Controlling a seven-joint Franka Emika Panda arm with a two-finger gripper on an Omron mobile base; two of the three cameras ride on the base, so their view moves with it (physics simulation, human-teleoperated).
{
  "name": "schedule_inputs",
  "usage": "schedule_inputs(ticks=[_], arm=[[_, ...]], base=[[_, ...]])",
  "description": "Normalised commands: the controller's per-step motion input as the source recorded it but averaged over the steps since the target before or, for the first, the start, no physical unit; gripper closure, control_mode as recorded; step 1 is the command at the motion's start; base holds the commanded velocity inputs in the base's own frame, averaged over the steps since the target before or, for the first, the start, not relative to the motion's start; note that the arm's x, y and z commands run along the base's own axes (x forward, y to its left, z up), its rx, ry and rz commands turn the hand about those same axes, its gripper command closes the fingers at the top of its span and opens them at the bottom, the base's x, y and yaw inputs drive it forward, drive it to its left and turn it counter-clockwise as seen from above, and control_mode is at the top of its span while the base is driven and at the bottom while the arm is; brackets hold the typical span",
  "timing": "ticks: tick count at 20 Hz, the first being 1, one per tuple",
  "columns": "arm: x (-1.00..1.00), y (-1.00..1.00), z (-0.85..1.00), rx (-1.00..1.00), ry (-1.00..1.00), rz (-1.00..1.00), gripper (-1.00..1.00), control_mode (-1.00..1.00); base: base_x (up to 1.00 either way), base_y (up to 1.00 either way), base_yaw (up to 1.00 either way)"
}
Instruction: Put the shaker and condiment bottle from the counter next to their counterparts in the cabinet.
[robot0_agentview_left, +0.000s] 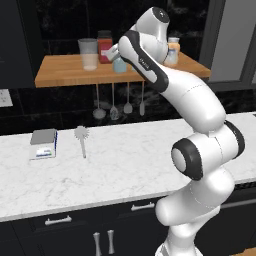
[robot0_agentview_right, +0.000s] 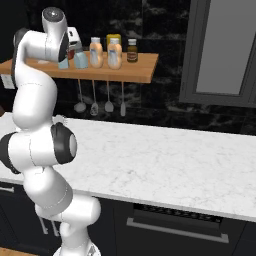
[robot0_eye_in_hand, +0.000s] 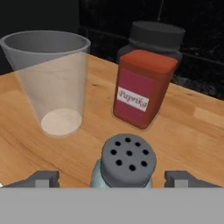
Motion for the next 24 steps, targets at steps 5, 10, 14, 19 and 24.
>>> schedule_inputs(ticks=[5,10,14,19,24], arm=[[-0.2,0.01,0.07,0.0,-0.09,0.0,-1.0,-1.0],[-0.51,0.08,0.21,-0.03,-0.17,0.0,-1.0,-1.0],[-0.87,0.18,0.0,-0.09,-0.2,0.0,-1.0,-1.0],[-1.0,0.14,-0.76,-0.18,-0.16,0.0,-1.0,-1.0],[-1.0,0.16,-1.0,-0.24,-0.15,0.0,-1.0,-1.0]], base=[[0.0,0.0,0.0],[0.0,0.0,0.0],[0.0,0.0,0.0],[0.0,0.0,0.0],[0.0,0.0,0.0]])
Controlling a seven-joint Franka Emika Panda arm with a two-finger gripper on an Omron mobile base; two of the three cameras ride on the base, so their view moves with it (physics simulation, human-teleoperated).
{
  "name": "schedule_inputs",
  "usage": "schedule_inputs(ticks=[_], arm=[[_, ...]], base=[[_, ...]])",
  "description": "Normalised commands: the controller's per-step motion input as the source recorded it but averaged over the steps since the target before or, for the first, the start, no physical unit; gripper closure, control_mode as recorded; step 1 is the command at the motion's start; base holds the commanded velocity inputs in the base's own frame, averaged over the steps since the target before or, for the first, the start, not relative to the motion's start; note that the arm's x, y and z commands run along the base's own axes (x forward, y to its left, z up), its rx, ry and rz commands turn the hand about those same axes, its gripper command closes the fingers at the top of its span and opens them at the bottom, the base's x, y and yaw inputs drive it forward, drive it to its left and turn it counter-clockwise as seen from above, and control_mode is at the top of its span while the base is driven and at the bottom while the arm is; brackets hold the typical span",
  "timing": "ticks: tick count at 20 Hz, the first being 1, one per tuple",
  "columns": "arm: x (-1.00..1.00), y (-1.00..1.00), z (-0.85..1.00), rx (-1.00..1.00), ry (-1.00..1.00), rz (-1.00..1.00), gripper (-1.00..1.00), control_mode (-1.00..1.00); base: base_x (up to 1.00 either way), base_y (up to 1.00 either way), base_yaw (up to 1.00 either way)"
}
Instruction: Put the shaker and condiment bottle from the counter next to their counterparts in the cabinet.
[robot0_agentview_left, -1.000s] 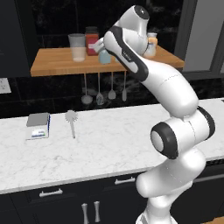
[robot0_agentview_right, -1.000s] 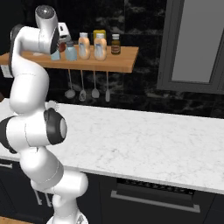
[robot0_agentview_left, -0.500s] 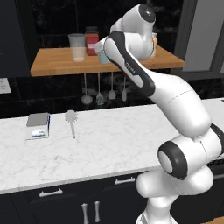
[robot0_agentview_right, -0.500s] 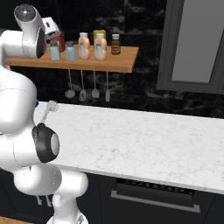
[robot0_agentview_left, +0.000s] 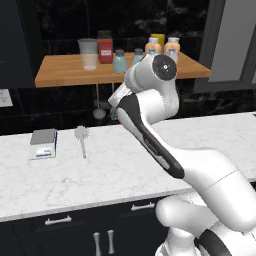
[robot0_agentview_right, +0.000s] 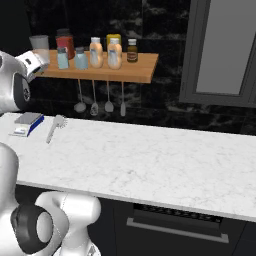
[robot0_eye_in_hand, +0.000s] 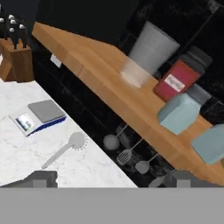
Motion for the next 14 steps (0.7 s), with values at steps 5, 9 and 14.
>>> schedule_inputs(ticks=[5,9,14], arm=[[-1.0,0.15,-0.98,-0.23,-0.1,0.0,-1.0,-1.0],[-0.38,0.01,-0.23,-0.04,-0.01,0.0,-1.0,-1.0],[-0.67,0.0,-0.24,-0.03,0.0,-0.04,-1.0,-1.0]], base=[[0.0,0.0,0.0],[0.0,0.0,0.0],[0.0,0.0,0.0]])
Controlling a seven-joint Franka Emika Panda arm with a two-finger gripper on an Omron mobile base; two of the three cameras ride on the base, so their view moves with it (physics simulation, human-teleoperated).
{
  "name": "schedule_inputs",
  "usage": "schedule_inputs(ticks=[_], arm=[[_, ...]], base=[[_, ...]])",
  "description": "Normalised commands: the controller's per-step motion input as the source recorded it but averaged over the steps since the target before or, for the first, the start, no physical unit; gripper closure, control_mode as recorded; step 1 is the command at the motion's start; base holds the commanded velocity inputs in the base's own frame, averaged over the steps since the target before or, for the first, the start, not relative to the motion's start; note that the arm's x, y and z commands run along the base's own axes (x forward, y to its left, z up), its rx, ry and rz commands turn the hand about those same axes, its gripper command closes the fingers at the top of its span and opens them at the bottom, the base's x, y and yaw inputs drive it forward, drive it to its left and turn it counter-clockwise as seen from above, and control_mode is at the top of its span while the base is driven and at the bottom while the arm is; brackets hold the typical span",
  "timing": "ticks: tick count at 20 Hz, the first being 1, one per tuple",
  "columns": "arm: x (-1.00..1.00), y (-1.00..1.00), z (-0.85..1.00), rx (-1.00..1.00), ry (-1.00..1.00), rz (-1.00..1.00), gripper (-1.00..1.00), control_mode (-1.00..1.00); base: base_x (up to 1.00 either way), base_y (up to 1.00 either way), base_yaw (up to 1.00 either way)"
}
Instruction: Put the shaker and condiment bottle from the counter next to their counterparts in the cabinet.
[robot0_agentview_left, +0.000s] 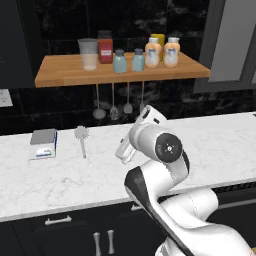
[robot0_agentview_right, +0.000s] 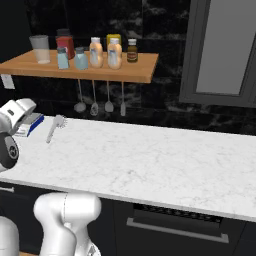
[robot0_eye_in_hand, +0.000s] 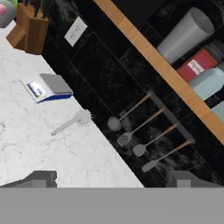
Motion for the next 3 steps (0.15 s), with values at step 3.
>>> schedule_inputs(ticks=[3], arm=[[-1.0,0.0,-0.53,-0.01,0.0,-0.1,-1.0,-1.0]], base=[[0.0,0.0,0.0]])
